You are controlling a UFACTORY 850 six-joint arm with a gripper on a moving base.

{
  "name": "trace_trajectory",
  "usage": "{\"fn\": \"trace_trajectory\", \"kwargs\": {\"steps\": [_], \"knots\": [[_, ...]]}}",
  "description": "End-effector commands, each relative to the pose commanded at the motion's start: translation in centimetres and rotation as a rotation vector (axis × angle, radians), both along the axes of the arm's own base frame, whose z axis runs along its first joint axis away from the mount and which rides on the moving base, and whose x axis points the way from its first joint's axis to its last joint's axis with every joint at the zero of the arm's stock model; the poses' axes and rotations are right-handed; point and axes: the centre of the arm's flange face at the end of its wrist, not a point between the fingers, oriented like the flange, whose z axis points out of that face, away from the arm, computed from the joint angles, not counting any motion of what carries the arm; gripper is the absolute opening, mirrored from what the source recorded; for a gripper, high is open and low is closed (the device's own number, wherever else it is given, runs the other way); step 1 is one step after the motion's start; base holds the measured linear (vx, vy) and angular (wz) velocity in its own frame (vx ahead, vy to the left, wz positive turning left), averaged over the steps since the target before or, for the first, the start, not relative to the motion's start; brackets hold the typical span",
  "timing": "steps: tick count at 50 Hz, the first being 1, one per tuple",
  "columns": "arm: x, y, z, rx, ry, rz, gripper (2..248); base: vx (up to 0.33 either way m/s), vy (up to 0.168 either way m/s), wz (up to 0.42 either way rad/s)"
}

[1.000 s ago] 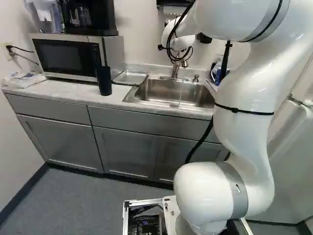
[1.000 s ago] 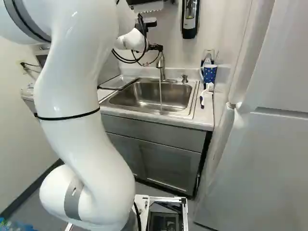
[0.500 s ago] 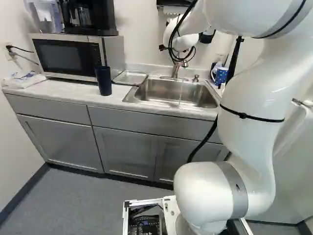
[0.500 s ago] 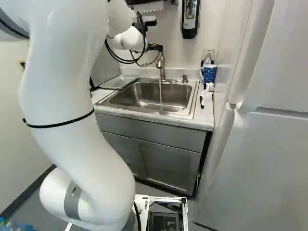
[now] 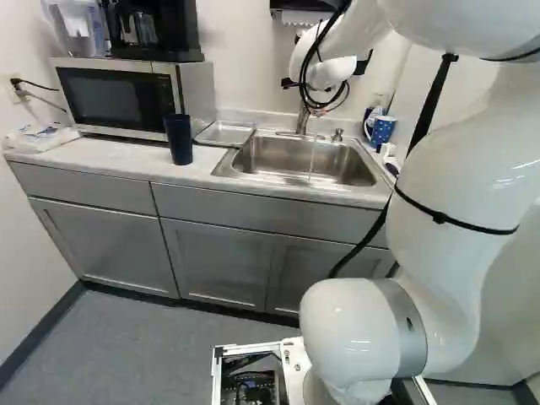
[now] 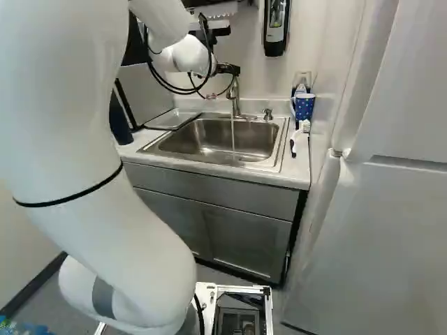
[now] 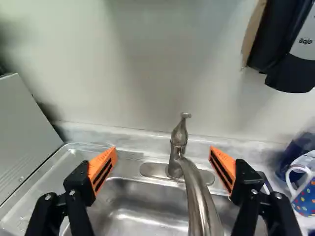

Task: Rinse the cup and place it in the tray

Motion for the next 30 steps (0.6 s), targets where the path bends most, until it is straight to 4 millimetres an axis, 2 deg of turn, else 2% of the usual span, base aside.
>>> {"fn": "trace_trajectory", "kwargs": {"steps": [30], "knots": [[-6.3, -1.8, -1.0, 0.014, 0.116, -0.049, 247, 0.000, 0.000, 0.000]]}}
